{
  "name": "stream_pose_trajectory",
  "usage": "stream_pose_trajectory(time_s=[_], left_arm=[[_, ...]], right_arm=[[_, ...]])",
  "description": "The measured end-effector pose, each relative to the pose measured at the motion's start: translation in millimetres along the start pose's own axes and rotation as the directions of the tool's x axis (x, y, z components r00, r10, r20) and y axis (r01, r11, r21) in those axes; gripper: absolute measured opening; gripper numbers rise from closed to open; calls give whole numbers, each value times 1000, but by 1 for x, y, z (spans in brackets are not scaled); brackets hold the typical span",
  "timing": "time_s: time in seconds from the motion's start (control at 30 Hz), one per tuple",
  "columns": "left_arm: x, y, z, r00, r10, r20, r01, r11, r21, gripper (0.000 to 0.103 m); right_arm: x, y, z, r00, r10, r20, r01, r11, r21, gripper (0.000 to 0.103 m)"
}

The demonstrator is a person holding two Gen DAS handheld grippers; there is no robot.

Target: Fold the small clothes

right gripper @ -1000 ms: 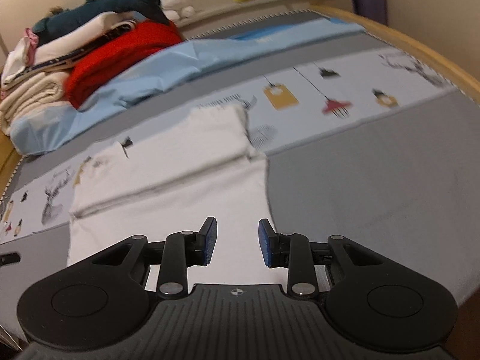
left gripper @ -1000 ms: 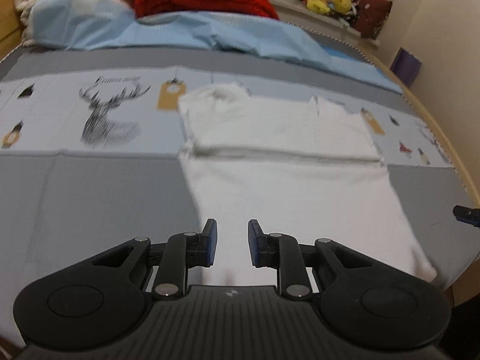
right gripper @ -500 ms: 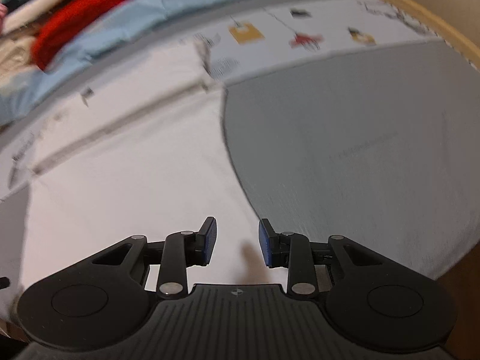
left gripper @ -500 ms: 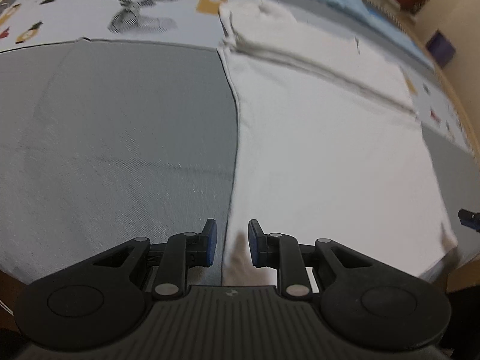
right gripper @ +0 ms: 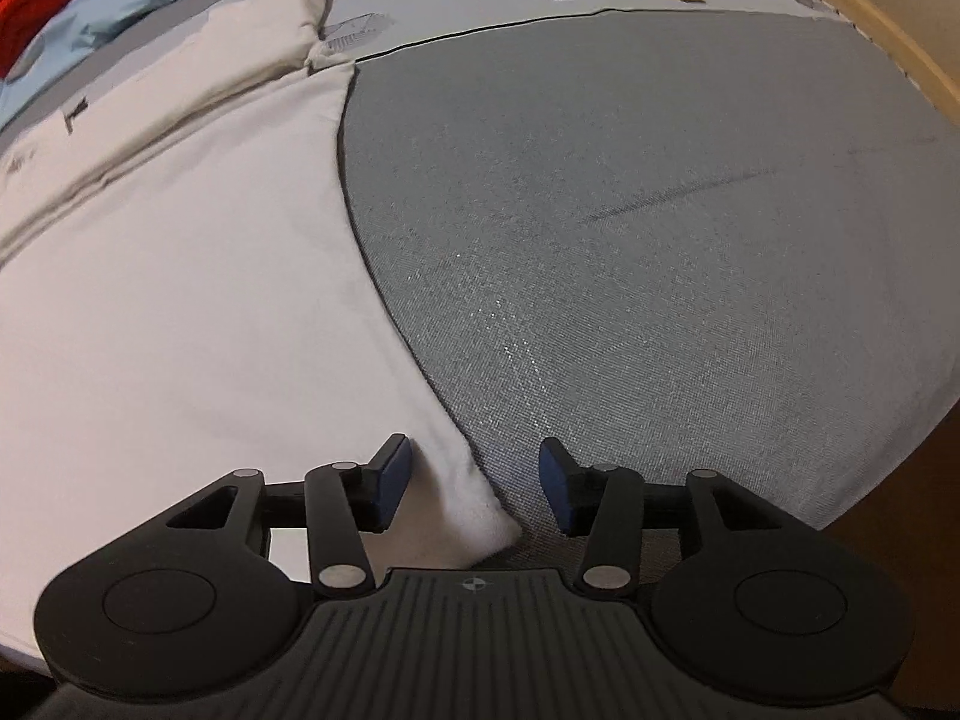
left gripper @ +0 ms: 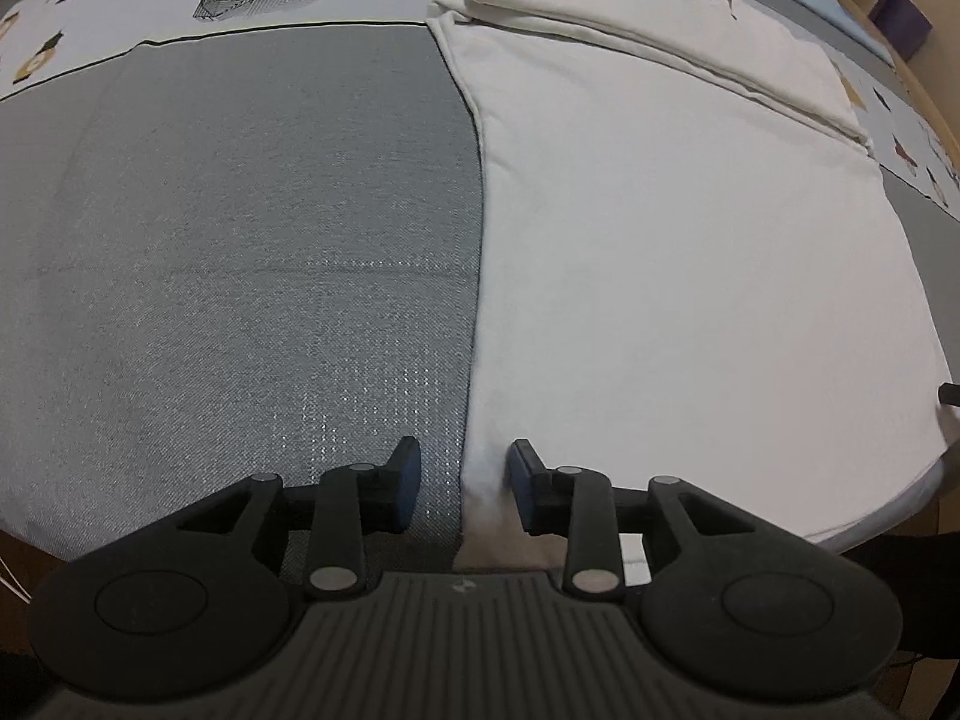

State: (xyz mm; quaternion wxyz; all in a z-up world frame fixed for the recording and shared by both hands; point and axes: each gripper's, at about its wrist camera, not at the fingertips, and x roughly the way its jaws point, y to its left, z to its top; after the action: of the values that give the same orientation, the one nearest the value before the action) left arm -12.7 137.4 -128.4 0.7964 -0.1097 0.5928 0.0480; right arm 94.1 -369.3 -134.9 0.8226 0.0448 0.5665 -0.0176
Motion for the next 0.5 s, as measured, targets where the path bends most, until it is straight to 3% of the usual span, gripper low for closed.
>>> stream_pose_trajectory(time_s=[0.33,0.5], left_arm=[[-2,2,3,1000,4,8,-4,1000,-27,36],[-1,-8,0,1000,-8,0,8,999,33,36]], right_arm=[[-2,-3,2,998,-55,22,54,999,2,55],[-1,5,3,999,-35,2,35,998,-49,55]])
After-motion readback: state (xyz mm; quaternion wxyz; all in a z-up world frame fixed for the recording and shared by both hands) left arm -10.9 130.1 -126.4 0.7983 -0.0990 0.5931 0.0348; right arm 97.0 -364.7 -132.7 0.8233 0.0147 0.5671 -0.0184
